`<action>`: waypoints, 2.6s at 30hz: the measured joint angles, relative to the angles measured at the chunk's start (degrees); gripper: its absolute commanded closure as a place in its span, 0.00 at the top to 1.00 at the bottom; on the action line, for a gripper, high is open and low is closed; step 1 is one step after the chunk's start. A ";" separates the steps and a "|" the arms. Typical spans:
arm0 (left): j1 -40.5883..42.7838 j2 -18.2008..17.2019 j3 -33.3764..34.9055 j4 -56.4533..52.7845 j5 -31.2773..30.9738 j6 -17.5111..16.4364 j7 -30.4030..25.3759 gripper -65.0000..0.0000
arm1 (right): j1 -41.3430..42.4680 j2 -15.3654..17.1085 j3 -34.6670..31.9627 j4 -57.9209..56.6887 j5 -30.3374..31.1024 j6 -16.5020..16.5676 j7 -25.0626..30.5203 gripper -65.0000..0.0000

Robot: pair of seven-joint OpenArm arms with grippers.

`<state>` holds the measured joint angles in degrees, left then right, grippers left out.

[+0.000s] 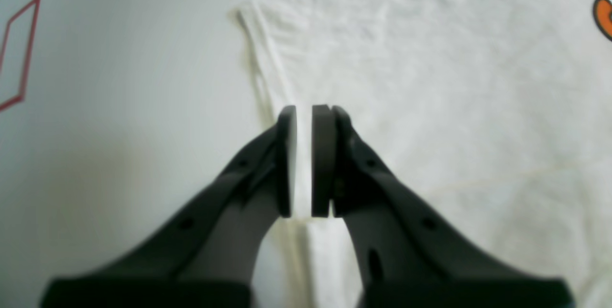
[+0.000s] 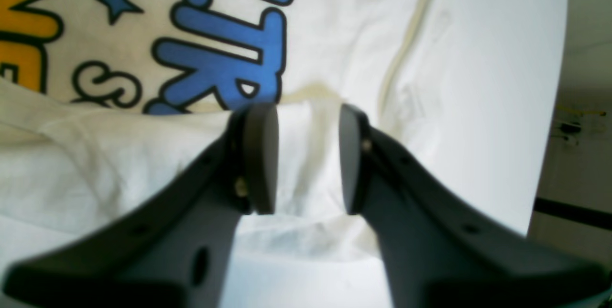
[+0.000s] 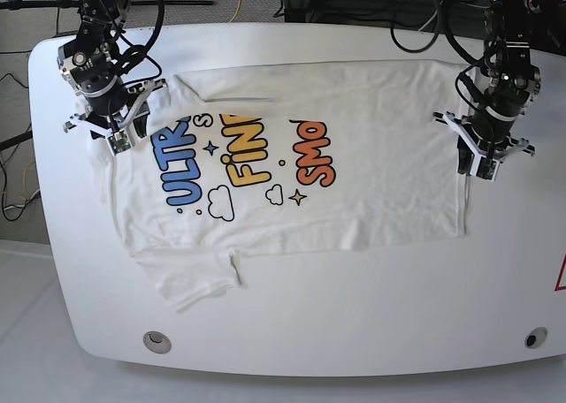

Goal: Fold the T-shirt properly
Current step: 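Open both grippers and move them down the shirt toward the print, then move both open grippers along the shirt's side edges toward the hem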

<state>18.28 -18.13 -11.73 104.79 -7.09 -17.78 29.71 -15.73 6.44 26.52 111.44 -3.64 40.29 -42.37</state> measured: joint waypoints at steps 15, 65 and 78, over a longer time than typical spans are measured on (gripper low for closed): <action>4.52 2.51 0.04 0.28 0.68 -0.20 0.42 0.02 | 2.05 -0.63 -1.29 -1.79 -0.13 0.02 0.52 0.00; 2.32 4.79 -9.38 2.75 1.31 -2.75 7.23 0.52 | 1.75 -1.53 0.66 -6.62 -2.64 -0.02 -0.07 0.26; -0.35 5.46 -9.57 2.82 1.49 -3.23 10.45 0.65 | 11.06 -0.92 0.63 -12.41 -3.93 -0.02 -2.27 0.70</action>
<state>17.93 -12.67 -21.30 107.61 -5.61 -21.02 40.16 -4.67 5.52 27.16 99.02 -7.57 40.27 -44.64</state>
